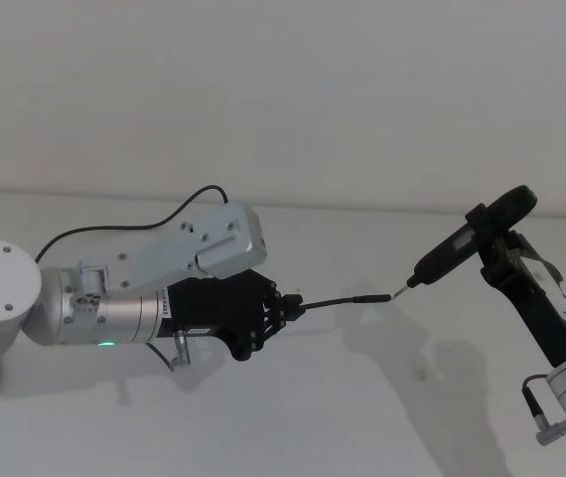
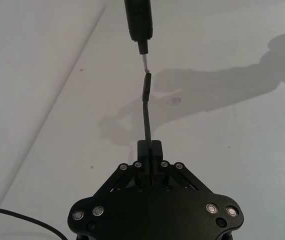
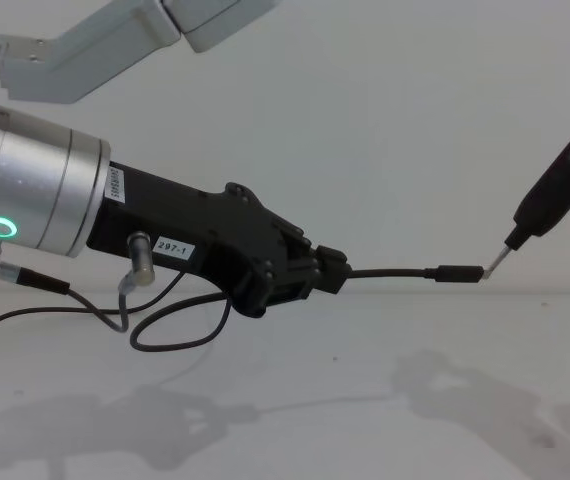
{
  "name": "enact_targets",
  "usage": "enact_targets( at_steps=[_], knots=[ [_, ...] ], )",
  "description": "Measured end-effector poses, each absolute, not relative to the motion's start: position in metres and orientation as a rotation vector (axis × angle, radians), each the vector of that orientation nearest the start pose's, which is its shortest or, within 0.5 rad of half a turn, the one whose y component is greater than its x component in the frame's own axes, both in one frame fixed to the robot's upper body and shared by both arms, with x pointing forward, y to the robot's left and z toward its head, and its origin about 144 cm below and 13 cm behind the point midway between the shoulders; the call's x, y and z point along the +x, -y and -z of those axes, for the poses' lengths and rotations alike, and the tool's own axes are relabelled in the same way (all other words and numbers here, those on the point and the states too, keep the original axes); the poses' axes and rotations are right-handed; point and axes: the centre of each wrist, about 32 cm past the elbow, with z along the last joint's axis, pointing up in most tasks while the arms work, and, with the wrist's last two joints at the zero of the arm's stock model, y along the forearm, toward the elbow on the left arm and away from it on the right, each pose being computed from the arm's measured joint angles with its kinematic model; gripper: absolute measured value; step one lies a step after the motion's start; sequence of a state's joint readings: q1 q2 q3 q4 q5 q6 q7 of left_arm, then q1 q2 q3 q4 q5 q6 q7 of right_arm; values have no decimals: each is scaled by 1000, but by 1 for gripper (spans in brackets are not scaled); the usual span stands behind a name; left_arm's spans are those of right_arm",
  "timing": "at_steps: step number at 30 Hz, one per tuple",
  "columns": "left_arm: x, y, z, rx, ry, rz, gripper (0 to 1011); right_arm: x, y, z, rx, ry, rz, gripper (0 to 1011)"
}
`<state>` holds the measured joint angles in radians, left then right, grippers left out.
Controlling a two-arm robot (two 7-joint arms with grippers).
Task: Pick up the data cable with the one hand.
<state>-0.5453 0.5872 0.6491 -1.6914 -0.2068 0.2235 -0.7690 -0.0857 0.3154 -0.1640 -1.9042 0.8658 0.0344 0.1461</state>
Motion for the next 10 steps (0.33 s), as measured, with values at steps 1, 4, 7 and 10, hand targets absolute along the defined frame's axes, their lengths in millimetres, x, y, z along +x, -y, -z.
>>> enact_targets(
  at_steps=[1, 4, 7, 10],
  knots=[
    [524, -208, -1296, 436, 361, -304, 32, 422, 238, -1215, 508, -338, 1073, 268],
    [524, -208, -1296, 436, 362, -304, 32, 422, 238, -1215, 508, -338, 1073, 268],
    [524, -208, -1296, 436, 362, -304, 32, 422, 238, -1215, 508, -338, 1073, 268],
    [524, -208, -1296, 436, 361, -304, 32, 422, 239, -1214, 508, -339, 1073, 268]
  ],
)
